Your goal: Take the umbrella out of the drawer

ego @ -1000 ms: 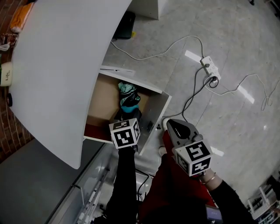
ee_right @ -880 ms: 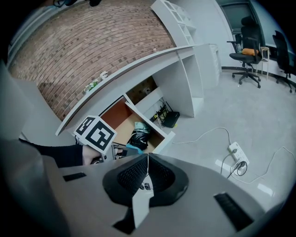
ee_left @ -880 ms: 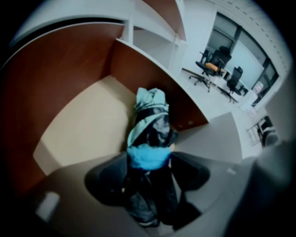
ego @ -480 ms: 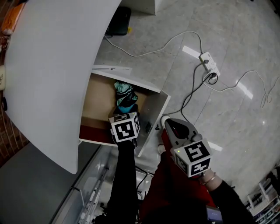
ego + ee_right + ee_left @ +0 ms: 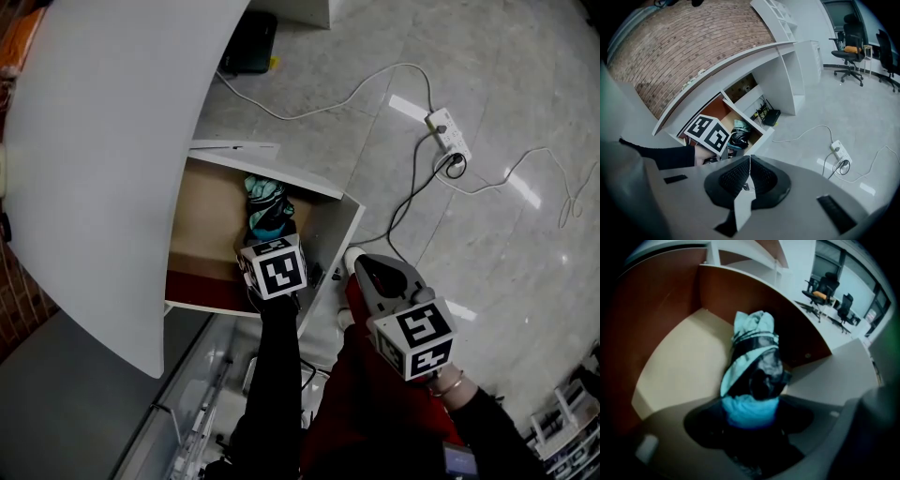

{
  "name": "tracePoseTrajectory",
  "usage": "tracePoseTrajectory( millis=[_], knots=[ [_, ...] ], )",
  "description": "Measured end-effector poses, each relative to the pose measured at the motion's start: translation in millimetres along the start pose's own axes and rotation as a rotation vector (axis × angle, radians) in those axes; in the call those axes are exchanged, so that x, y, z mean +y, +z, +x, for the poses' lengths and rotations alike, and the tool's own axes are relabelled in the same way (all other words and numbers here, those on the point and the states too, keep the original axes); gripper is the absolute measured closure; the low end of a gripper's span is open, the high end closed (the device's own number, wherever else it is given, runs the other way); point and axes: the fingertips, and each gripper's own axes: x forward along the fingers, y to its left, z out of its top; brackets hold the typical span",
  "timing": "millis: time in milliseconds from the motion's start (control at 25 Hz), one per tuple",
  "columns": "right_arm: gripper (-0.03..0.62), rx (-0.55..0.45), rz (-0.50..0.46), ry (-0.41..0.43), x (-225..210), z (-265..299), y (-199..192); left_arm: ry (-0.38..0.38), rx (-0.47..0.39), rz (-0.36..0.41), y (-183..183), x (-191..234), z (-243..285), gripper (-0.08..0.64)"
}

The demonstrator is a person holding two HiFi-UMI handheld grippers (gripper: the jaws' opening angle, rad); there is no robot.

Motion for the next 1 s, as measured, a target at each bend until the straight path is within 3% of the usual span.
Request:
tracePoseTrajectory(
  millis=[160,560,1000],
  knots=[
    [0.584,0.006,-0.006,0.0,1.5,-2.7,-2.3,0.03,0.004,-0.001,2.1,0.8,-2.9,0.259],
    [0.584,-0.01,-0.016,-0.012,5.8,-13.2,-4.6,-0.051,-0.021,0.01,0.5,-3.5,-8.9,0.302],
    [0.584,-0.026,-0.043,-0.021,15.6,-30.5,-3.9,-0.059,-0.089,0.012,-2.8,-2.0,-51.1,0.31]
  ],
)
